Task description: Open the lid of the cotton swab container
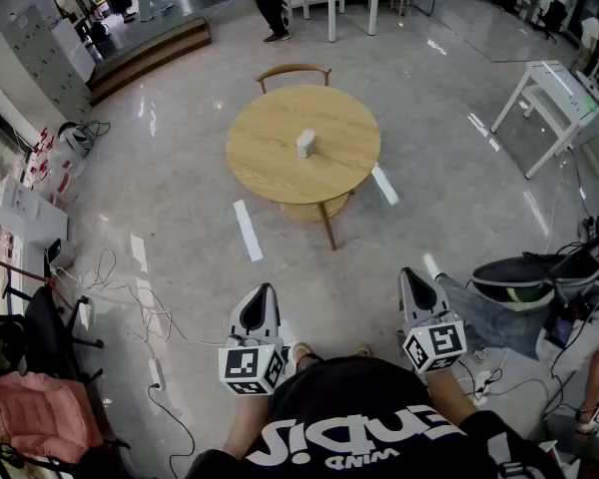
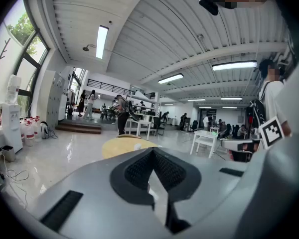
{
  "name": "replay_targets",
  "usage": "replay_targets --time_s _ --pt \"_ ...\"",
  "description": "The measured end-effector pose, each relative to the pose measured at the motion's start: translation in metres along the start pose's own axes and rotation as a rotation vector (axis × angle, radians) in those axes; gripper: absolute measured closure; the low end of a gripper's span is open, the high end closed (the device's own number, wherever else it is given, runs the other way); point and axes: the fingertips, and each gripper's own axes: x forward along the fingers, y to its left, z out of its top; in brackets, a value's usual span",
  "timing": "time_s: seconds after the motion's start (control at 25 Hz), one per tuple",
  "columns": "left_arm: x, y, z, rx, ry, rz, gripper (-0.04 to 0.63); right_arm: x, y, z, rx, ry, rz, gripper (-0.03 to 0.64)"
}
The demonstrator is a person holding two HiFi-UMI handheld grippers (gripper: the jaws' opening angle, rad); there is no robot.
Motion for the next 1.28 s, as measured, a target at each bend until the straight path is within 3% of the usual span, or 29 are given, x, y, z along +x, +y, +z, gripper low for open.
replay_targets --time_s 0.56,1.28 --pt "0.001 0.015 0.004 0.017 0.002 -0.044 0.589 0.004 0.021 0.002 0.003 -0.022 -0.010 0.617" --pt "0.016 0.068 0.005 0.048 0.008 -0.190 0.589 0.015 0.080 -0.012 0.000 -0.020 -0.146 0.617"
